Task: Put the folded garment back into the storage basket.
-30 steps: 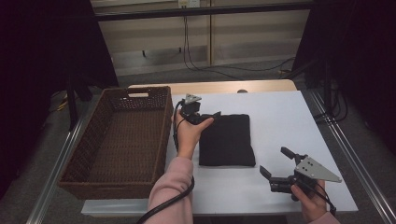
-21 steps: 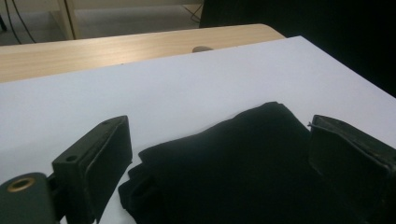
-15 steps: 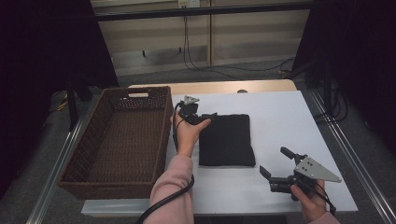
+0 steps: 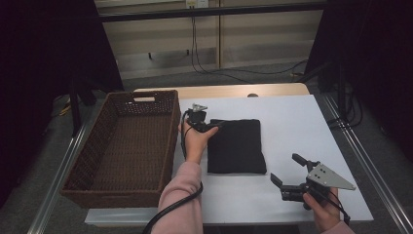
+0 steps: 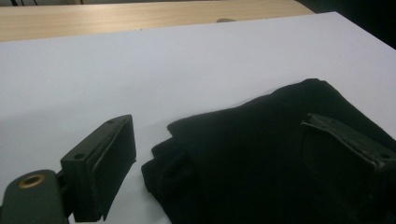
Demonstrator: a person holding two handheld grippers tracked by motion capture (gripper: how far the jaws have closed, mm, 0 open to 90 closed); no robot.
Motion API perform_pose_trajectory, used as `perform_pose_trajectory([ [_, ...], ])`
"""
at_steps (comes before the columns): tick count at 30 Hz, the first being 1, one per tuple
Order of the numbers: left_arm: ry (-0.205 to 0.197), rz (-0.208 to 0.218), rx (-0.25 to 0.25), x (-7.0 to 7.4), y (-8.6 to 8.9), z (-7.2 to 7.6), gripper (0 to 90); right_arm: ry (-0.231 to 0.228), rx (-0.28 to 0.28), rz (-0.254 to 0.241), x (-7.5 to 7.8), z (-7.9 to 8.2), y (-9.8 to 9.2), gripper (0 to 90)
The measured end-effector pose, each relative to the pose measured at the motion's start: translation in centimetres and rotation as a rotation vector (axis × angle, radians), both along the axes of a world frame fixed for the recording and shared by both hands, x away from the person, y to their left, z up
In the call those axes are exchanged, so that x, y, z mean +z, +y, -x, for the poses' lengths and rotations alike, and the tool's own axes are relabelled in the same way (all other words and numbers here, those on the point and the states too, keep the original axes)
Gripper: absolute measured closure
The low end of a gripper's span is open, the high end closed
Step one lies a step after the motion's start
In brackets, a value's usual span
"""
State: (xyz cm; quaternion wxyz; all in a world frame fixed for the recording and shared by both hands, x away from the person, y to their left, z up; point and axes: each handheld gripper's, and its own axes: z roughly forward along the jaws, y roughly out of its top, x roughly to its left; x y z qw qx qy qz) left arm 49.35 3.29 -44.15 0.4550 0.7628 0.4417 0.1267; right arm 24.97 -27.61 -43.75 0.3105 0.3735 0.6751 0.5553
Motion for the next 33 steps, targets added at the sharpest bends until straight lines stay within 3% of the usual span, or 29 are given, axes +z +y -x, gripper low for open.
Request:
perform_pose_trajectory([
  [26, 0.041, -0.056, -0.019, -2.2, -0.6, -1.0, 16.1, 0.010, 0.012, -0.007, -0.1, -0.2, 0.0, 1.9],
  [29, 0.038, -0.055, -0.026, -2.2, -0.7, -1.0, 19.7, 0.015, 0.010, -0.009, -0.1, -0.1, 0.0, 1.9],
  [30, 0.063, -0.068, -0.037, -2.3, -0.9, -1.0, 22.9, 0.016, 0.010, -0.008, -0.1, -0.2, 0.0, 1.9],
  [33, 0.058, -0.088, -0.047, -2.3, -1.1, -1.0, 25.4, 0.012, 0.013, -0.006, -0.1, -0.2, 0.0, 1.9],
])
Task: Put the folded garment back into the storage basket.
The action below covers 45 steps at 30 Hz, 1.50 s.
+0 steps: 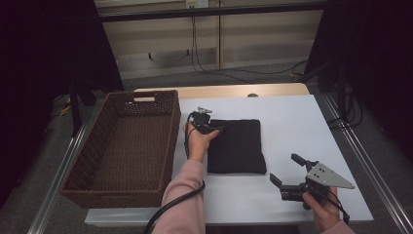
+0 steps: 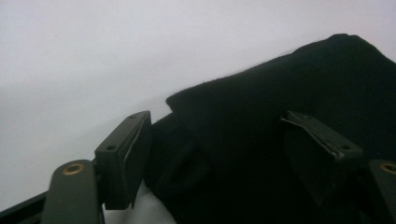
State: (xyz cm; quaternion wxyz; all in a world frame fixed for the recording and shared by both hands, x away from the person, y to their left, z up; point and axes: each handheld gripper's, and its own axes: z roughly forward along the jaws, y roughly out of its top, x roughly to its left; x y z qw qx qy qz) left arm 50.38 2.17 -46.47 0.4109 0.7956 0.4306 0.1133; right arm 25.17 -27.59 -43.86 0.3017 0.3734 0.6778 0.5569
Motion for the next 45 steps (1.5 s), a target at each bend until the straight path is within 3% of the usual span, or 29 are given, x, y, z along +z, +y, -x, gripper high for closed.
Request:
perform_pose_trajectory([
  [7, -0.004, 0.001, -0.034, 0.1, -0.8, 0.3, 41.9, 0.000, -0.001, 0.004, 0.0, 0.0, 0.1, 1.9],
  [11, 0.046, 0.031, -0.073, 0.2, -0.8, 0.2, 60.6, 0.007, 0.010, 0.003, 0.0, -0.1, 0.1, 1.9],
  [16, 0.072, 0.040, -0.077, 0.3, -0.9, 0.3, 71.5, 0.010, 0.002, 0.000, 0.0, 0.0, 0.1, 1.9],
  [18, 0.084, 0.032, -0.073, 0.4, -0.8, 0.3, 72.7, 0.009, 0.003, 0.000, 0.0, 0.0, 0.1, 1.9],
  [21, 0.107, 0.070, -0.049, 0.6, -0.8, 0.4, 73.6, 0.010, 0.004, 0.002, 0.0, -0.1, 0.0, 1.9],
  [24, 0.116, 0.079, -0.051, 1.0, -0.6, 0.5, 74.0, 0.002, 0.005, 0.001, 0.0, -0.1, 0.0, 1.9],
  [31, 0.125, 0.117, -0.062, 4.0, -0.6, 1.0, 74.6, 0.001, -0.001, 0.004, 0.1, 0.0, 0.0, 1.9],
  [36, 0.117, 0.115, -0.092, 6.0, -0.4, 1.2, 74.9, -0.006, 0.003, 0.006, 0.1, 0.0, 0.0, 1.9],
  [45, 0.108, 0.136, -0.091, 9.2, 0.0, 1.6, 75.2, -0.012, -0.003, -0.003, 0.2, 0.1, -0.1, 1.9],
])
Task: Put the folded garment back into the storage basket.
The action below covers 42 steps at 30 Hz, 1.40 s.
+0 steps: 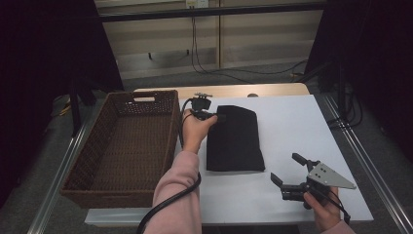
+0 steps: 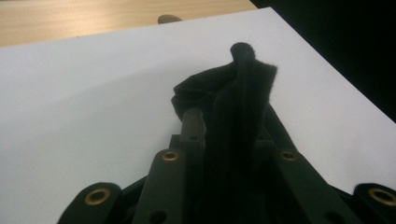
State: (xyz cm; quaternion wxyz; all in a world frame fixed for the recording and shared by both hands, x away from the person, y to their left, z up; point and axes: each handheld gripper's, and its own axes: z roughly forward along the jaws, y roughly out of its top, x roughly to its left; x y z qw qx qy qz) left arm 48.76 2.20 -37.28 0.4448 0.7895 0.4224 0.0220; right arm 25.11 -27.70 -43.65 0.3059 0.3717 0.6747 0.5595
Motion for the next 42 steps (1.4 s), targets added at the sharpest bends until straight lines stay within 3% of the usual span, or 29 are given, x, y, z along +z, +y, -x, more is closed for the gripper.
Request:
perform_pose_trajectory([
  [7, -0.018, 0.004, -0.010, 2.9, 0.4, 0.2, 75.3, -0.009, 0.005, 0.005, 0.0, 0.0, 0.0, 1.9],
  [30, -0.041, -0.009, -0.026, 9.3, 1.8, 1.1, 75.5, -0.005, 0.003, 0.000, 0.1, 0.1, 0.1, 1.3],
  [42, -0.048, -0.022, -0.013, 11.7, 2.9, 1.4, 75.6, -0.004, -0.003, 0.006, 0.1, 0.1, 0.1, 1.3],
])
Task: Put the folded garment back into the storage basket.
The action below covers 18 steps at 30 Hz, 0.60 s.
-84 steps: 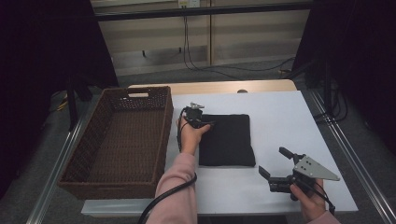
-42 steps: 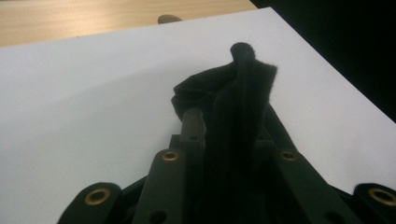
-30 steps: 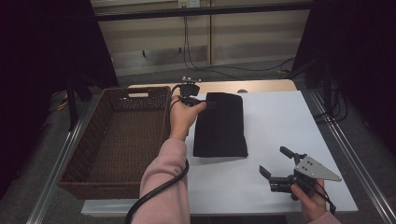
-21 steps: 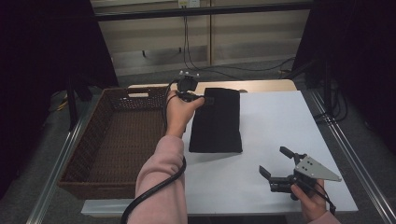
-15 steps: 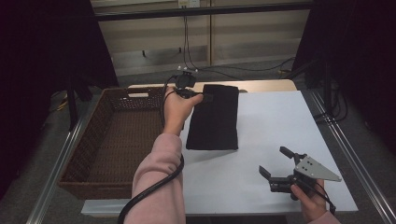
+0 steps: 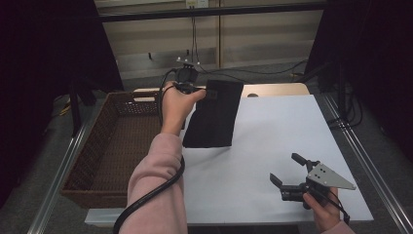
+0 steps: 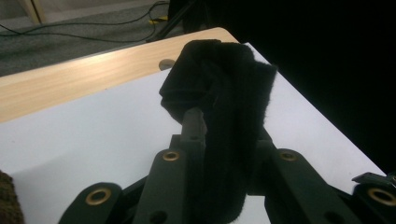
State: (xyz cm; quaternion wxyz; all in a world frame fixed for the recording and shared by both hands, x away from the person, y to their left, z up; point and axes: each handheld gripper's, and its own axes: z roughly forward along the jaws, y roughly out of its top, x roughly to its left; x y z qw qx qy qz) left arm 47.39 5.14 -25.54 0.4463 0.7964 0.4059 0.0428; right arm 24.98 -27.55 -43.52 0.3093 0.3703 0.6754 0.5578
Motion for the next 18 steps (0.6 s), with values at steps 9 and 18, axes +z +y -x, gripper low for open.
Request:
perform_pose_trajectory([
  [9, -0.021, -0.001, 0.005, 1.9, 0.5, 0.3, 75.6, 0.011, -0.011, -0.048, 0.1, 0.0, 0.3, 1.3],
  [18, -0.025, 0.002, 0.018, 3.8, 1.1, 0.7, 75.5, -0.006, -0.005, -0.037, 0.0, 0.0, 0.2, 1.2],
])
